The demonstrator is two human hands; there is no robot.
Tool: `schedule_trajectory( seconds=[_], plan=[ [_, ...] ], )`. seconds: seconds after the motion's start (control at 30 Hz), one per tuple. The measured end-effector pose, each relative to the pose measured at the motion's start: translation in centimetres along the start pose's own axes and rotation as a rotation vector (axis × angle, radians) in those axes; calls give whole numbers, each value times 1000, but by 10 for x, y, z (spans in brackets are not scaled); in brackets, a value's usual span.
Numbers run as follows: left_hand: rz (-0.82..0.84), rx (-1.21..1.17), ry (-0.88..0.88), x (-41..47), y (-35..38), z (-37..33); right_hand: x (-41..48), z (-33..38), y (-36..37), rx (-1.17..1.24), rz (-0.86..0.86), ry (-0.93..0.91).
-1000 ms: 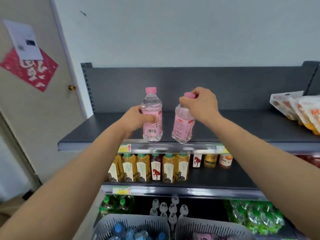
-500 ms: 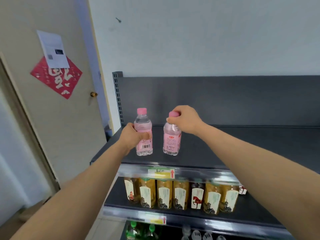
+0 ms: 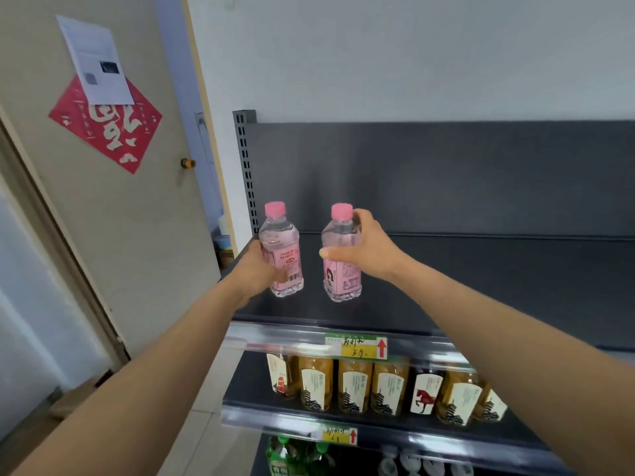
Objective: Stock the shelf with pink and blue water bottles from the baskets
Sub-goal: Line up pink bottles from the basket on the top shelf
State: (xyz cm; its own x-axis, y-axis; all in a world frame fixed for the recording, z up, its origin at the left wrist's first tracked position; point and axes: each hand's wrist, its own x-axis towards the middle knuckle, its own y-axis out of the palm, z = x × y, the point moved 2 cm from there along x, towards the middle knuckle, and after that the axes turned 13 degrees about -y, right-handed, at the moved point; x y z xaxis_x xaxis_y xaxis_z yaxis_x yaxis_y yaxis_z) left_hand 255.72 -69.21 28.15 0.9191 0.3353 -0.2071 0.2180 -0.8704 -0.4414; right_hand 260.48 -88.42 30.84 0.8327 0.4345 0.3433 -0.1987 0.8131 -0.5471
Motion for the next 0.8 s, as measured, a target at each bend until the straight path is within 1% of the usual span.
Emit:
schedule_trajectory(
  seconds=[0.03,0.1,0.23,0.3,0.4,0.43,0.5,0.63,0.8],
  plan=[
    [9,12,8,0,-2,2,-3,-5,3,-37,8,36],
    [-34,12,37,3,-3,6,-3,-10,6,-64,-5,62],
    [-140,-5,37,17,0,13,4,-10,2,21,-16,33],
    [-104,0,10,27,0,18,8,-13,0,109,-29,40],
    [18,8,-14,31,-1,22,8,-21,2,192,-15,53],
    [43,-3,-18,31,0,23,8,-25,6,169,9,66],
    [37,-26,-9,35,2,24,8,-36,15,104,34,105],
    [-41,-76,13,48,7,21,19,-48,27,61,3,147],
    [-43,-81,30,73,4,13,48,-58,40,-10,-37,150]
  ],
)
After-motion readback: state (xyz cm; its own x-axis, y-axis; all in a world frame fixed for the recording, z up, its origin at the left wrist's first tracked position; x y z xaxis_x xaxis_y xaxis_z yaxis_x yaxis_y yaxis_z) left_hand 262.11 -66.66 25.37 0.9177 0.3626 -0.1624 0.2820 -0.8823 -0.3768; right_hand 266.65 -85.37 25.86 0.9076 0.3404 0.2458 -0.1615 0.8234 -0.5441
